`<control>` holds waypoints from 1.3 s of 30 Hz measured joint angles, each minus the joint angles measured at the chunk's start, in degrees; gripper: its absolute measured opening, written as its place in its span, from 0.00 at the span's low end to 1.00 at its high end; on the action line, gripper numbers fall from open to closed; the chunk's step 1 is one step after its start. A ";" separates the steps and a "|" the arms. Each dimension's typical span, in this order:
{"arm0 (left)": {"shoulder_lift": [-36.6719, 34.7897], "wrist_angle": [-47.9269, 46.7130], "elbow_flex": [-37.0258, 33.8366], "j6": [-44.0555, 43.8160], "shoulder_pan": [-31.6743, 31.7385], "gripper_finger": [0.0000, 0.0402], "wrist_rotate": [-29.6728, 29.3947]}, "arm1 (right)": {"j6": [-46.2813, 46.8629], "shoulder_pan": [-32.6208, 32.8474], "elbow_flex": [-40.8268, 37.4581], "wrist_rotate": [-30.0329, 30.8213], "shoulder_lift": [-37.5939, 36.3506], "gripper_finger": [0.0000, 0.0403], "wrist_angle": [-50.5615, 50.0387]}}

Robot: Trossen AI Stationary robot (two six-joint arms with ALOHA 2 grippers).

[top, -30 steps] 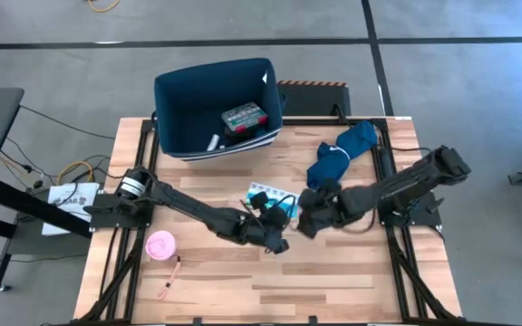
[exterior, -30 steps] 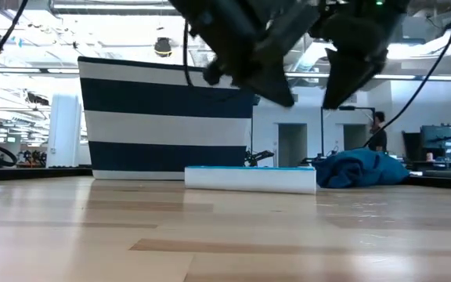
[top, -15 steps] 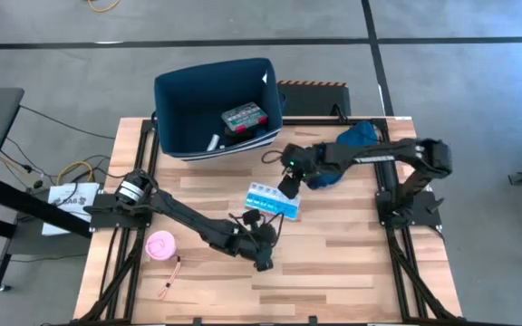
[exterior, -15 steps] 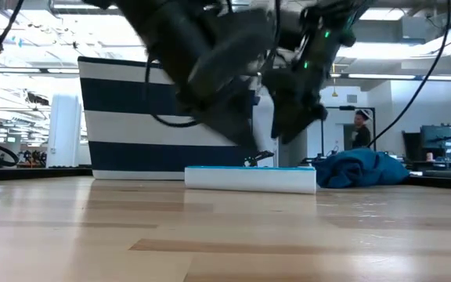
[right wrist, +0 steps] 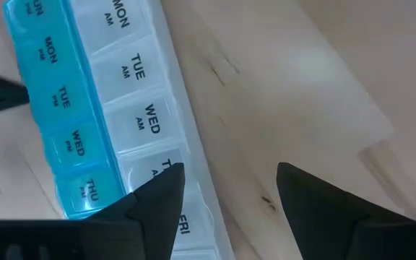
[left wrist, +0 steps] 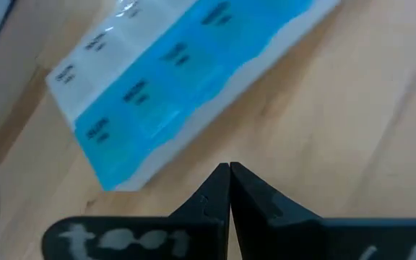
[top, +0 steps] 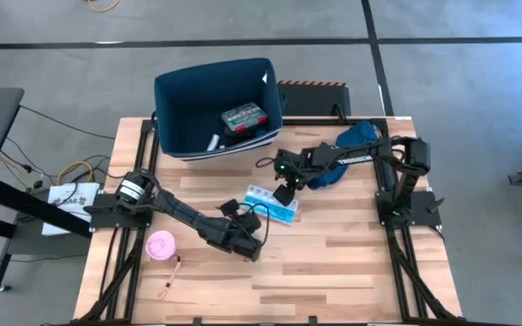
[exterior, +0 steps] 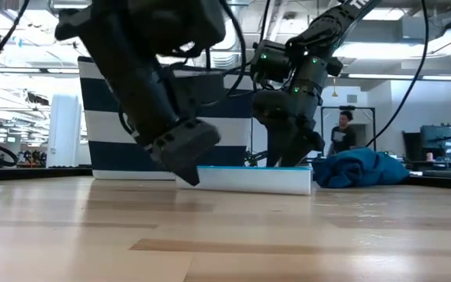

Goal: Pick & place medical supplies in basket/bin
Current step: Put the blue pill organizer into the blue bin

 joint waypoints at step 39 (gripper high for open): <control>-6.95 10.65 -1.07 14.01 -0.61 0.00 -4.45 | 14.74 17.02 -0.17 8.02 -4.26 0.54 -3.29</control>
